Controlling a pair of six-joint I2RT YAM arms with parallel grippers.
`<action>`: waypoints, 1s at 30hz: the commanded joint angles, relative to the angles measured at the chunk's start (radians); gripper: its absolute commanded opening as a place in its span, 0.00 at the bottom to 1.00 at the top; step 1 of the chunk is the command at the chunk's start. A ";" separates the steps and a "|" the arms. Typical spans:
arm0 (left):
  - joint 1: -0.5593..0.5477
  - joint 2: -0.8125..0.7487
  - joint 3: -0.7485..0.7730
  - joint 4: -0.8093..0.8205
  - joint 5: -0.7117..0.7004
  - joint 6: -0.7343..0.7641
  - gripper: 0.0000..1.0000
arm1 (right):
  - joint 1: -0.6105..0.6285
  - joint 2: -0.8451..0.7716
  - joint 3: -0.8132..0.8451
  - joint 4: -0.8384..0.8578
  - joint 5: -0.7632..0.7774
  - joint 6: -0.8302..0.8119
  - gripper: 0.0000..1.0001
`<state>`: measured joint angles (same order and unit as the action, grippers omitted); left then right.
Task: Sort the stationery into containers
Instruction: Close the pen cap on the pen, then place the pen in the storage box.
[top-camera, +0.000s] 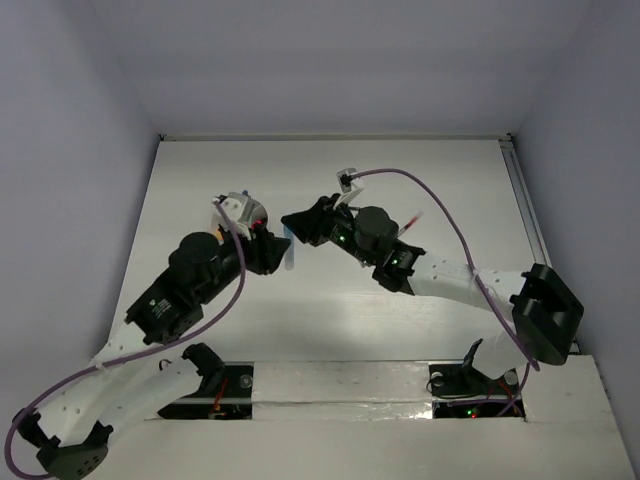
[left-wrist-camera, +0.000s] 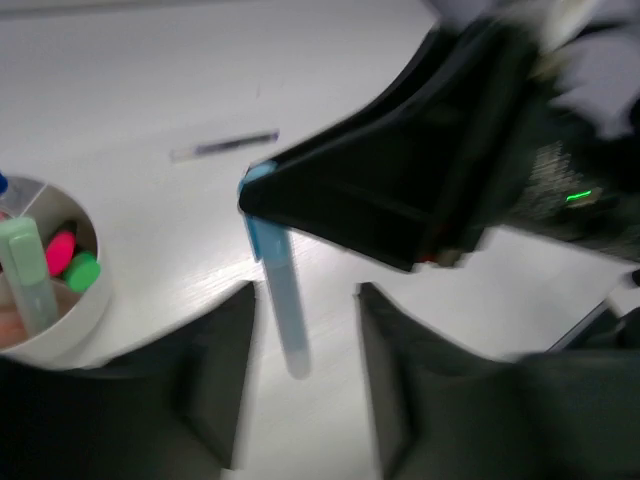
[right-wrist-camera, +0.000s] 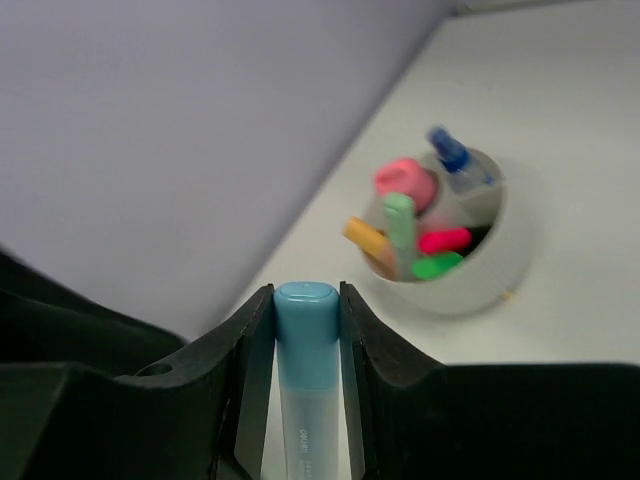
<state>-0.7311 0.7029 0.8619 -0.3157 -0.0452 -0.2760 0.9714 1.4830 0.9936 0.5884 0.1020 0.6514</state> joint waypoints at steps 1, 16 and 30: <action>0.006 -0.124 -0.007 0.201 -0.027 -0.009 0.47 | -0.039 0.052 0.054 -0.170 -0.035 -0.039 0.00; 0.006 -0.434 -0.052 0.043 -0.270 -0.009 0.99 | -0.060 0.295 0.355 -0.014 -0.010 -0.200 0.00; 0.006 -0.674 -0.115 0.041 -0.613 -0.037 0.99 | 0.081 0.625 0.660 0.103 0.130 -0.591 0.00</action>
<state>-0.7288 0.0505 0.7555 -0.2981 -0.5999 -0.3023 1.0546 2.0907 1.5787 0.5686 0.1818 0.1764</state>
